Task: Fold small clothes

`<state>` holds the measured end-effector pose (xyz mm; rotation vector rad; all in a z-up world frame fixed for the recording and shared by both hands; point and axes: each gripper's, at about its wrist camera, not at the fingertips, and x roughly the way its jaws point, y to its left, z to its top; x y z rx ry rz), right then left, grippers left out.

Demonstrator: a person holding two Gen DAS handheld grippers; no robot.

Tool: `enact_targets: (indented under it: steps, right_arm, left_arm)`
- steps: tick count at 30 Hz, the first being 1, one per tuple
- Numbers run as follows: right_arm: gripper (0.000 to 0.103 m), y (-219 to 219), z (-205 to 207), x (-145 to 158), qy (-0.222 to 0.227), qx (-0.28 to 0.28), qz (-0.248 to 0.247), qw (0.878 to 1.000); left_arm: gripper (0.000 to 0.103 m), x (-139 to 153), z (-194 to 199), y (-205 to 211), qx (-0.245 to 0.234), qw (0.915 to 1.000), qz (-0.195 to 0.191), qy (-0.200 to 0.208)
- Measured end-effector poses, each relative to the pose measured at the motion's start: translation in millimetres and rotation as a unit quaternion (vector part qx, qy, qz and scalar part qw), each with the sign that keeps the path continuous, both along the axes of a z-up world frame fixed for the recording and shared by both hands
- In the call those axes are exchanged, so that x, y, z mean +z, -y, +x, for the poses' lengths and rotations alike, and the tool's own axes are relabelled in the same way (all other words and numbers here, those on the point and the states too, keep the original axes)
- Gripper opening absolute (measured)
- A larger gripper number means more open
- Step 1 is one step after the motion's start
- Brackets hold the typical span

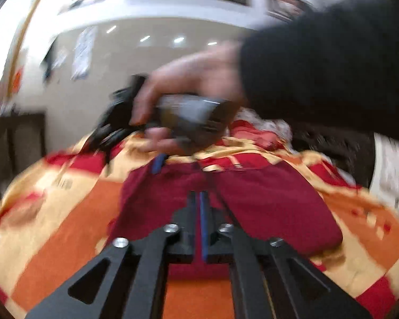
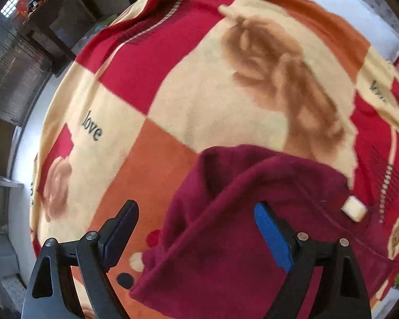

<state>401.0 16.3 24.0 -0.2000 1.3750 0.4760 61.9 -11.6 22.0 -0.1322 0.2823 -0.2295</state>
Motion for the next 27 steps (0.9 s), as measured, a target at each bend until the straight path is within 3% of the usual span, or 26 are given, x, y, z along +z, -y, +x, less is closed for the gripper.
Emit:
enact_targets:
  steps: [2,3,6,10,16,20,22,24,25,27]
  right_arm:
    - [0.092,-3,1,-6,0.0,-0.01,-0.004,1.0]
    - [0.092,-2,1,-9,-0.002,-0.015,-0.006,1.0]
    - [0.092,3,-3,-11,0.006,-0.029,0.0,1.0]
    - [0.092,9,-5,-13,0.012,-0.042,0.005,0.999]
    - [0.092,14,-18,-10,0.019,-0.037,0.007,0.999]
    - [0.092,25,-21,-3,0.025,-0.048,0.015,0.998]
    - [0.092,29,-21,2,0.029,-0.055,0.024,0.998]
    - [0.092,29,-19,3,0.023,-0.058,0.032,0.998]
    - [0.092,27,-17,3,0.019,-0.061,0.035,0.997]
    - [0.092,22,-14,2,0.022,-0.065,0.034,0.997]
  left_arm:
    - [0.057,-5,-4,-34,0.015,0.9959,-0.082,-0.037]
    - [0.061,-9,-4,-48,0.022,0.9925,-0.109,-0.05]
    - [0.062,-28,9,-81,0.043,0.9759,-0.176,-0.121]
    - [0.062,-67,38,-91,-0.001,0.9393,-0.256,-0.229]
    - [0.064,-83,69,-103,-0.023,0.9004,-0.35,-0.258]
    - [0.064,-86,97,-109,-0.019,0.887,-0.382,-0.259]
    - [0.063,-84,103,-110,-0.012,0.8911,-0.378,-0.251]
    - [0.045,-83,104,-108,0.012,0.8999,-0.355,-0.254]
    - [0.029,-85,104,-107,0.028,0.9052,-0.336,-0.258]
    - [0.025,-89,103,-109,0.038,0.9046,-0.335,-0.262]
